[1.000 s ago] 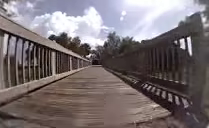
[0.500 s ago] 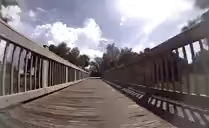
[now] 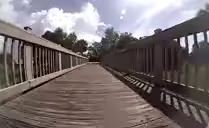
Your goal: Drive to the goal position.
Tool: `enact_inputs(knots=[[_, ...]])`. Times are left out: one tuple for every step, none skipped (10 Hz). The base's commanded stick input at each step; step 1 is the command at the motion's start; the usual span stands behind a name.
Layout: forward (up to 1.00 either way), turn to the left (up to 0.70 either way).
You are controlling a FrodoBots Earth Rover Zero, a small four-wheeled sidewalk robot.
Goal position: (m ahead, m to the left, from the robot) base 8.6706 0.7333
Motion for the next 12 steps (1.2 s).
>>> enact_inputs(knots=[[0.85,0.00],[0.85,0.00],[0.85,0.00],[0.85,0.00],[0.85,0.00],[0.85,0.00],[0.85,0.00],[0.85,0.00],[0.85,0.00],[0.85,0.00],[0.85,0.00],[0.85,0.00]])
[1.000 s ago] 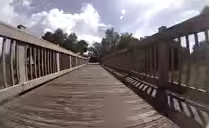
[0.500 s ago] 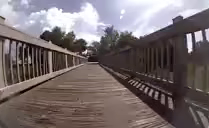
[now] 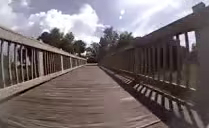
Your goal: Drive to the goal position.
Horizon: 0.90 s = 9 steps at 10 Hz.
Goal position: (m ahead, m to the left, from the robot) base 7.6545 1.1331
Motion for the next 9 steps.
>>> enact_inputs(knots=[[0.85,0.00],[0.85,0.00],[0.85,0.00],[0.85,0.00],[0.85,0.00],[0.85,0.00],[0.85,0.00],[0.85,0.00],[0.85,0.00]])
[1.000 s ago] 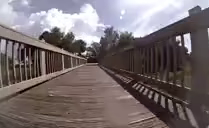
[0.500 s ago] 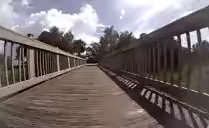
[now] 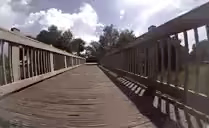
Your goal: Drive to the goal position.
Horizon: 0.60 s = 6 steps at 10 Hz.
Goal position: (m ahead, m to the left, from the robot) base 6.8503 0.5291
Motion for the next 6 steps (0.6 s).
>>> enact_inputs(knots=[[0.85,0.00],[0.85,0.00],[0.85,0.00],[0.85,0.00],[0.85,0.00],[0.85,0.00]])
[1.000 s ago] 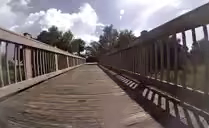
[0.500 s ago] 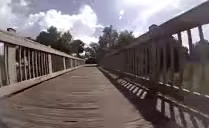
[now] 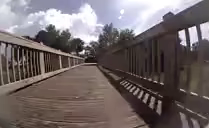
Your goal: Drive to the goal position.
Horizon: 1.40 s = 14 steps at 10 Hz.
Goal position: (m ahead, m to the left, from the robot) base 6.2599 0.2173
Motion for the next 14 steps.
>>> enact_inputs(knots=[[0.85,0.00],[0.85,0.00],[0.85,0.00],[0.85,0.00],[0.85,0.00],[0.85,0.00],[0.85,0.00],[0.85,0.00],[0.85,0.00],[0.85,0.00],[0.85,0.00],[0.85,0.00],[0.85,0.00],[0.85,0.00]])
